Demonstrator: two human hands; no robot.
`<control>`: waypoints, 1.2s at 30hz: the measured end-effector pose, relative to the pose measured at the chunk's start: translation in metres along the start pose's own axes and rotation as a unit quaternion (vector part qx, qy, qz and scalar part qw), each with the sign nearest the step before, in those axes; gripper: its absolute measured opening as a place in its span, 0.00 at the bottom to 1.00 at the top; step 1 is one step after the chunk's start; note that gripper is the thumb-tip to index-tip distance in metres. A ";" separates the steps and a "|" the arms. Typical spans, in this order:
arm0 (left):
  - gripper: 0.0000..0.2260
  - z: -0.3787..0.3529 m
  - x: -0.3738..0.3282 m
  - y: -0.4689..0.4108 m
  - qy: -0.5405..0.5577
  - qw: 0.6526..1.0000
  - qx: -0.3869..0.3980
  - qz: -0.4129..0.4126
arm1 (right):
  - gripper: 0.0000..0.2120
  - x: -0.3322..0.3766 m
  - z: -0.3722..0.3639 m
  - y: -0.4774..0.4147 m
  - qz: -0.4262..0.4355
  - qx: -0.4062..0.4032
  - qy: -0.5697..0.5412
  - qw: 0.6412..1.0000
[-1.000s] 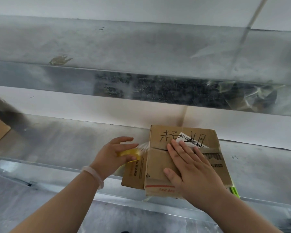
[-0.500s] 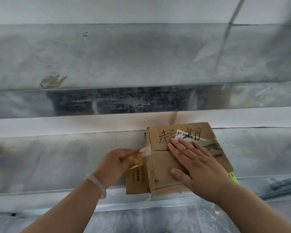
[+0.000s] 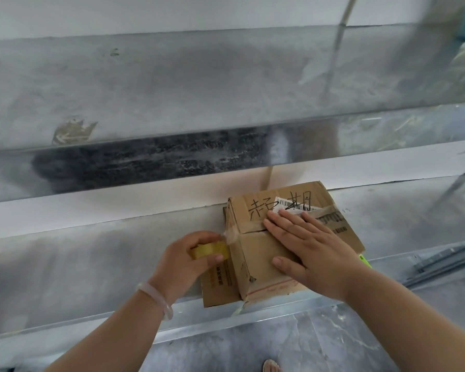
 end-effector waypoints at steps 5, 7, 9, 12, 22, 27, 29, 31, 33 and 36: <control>0.18 0.011 0.001 0.004 0.107 0.993 -0.036 0.016 | 0.37 0.001 0.000 0.000 0.000 0.002 0.011 1.000; 0.17 0.011 0.001 0.005 0.109 0.993 -0.032 0.019 | 0.37 0.001 -0.001 0.000 0.001 0.002 0.011 1.000; 0.17 0.009 0.001 0.005 0.090 0.995 -0.027 0.021 | 0.37 0.000 0.000 0.001 0.002 -0.006 0.006 1.000; 0.15 0.005 0.001 0.005 0.059 0.998 -0.024 0.008 | 0.37 0.000 -0.001 0.001 0.002 -0.008 0.015 1.000; 0.11 -0.024 -0.026 -0.002 -0.116 0.990 -0.032 -0.080 | 0.33 -0.006 0.016 0.012 0.039 -0.115 -0.035 0.992; 0.09 -0.023 -0.025 -0.005 -0.170 0.981 -0.043 -0.078 | 0.17 -0.109 0.029 0.090 -0.171 -0.481 -0.322 0.797; 0.12 -0.024 -0.027 -0.002 -0.181 0.980 -0.043 -0.069 | 0.17 -0.164 -0.015 0.087 -0.334 -0.376 -0.356 0.788; 0.15 -0.025 -0.027 0.000 -0.183 0.980 -0.044 -0.058 | 0.20 -0.190 -0.063 0.066 -0.399 -0.164 -0.274 0.860; 0.18 -0.025 -0.026 0.002 -0.170 0.983 -0.048 -0.046 | 0.21 -0.196 -0.100 0.050 -0.394 -0.037 -0.201 0.896; 0.19 -0.025 -0.024 0.005 -0.166 0.984 -0.053 -0.033 | 0.14 -0.200 -0.107 0.047 -0.407 -0.067 -0.180 0.893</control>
Point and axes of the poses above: each hand's wrist, its own y-axis away from the middle knuckle, its own z-axis out of the back of the hand, x = y × z, the point moved 9 cm from there along -y, towards the middle knuckle, and after that the axes turned 6 degrees about x, right-handed, at the moved point
